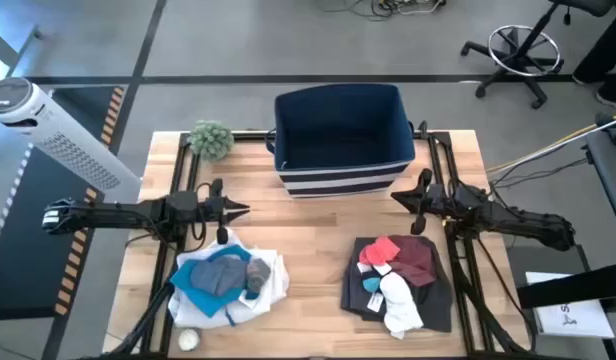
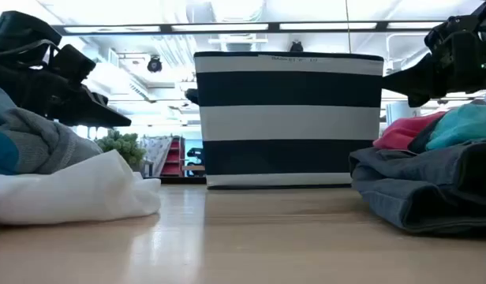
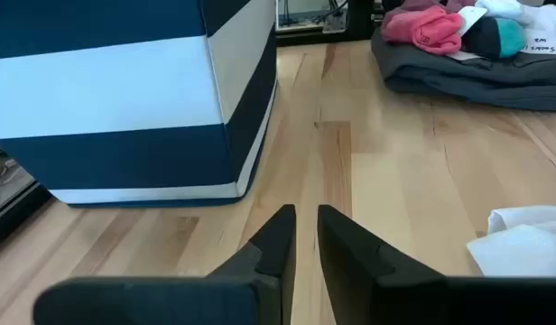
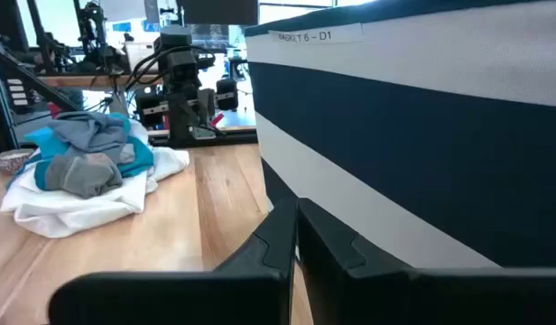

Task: Sort clothes

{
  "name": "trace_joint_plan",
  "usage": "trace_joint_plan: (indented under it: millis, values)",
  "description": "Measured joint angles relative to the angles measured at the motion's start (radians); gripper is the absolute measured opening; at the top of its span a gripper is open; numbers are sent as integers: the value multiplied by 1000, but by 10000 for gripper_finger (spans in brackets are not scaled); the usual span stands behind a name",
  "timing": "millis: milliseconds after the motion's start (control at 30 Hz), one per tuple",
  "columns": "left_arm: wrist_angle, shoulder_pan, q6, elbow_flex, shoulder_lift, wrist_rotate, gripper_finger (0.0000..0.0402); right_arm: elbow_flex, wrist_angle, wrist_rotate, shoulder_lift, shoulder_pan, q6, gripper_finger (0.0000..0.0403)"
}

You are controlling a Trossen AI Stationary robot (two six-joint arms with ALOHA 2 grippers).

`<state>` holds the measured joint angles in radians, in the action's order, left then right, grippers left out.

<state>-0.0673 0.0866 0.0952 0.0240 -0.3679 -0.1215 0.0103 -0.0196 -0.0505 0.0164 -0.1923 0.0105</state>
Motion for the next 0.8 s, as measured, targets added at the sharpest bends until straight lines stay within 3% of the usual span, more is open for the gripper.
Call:
trace_joint_plan:
  millis: [700,800]
  values:
    - [0,0,0,0,0,0,37,0,-1,0,0,0,-7,0]
    - [0,0,0,0,0,0,37,0,-16,44,0,0,-186,0]
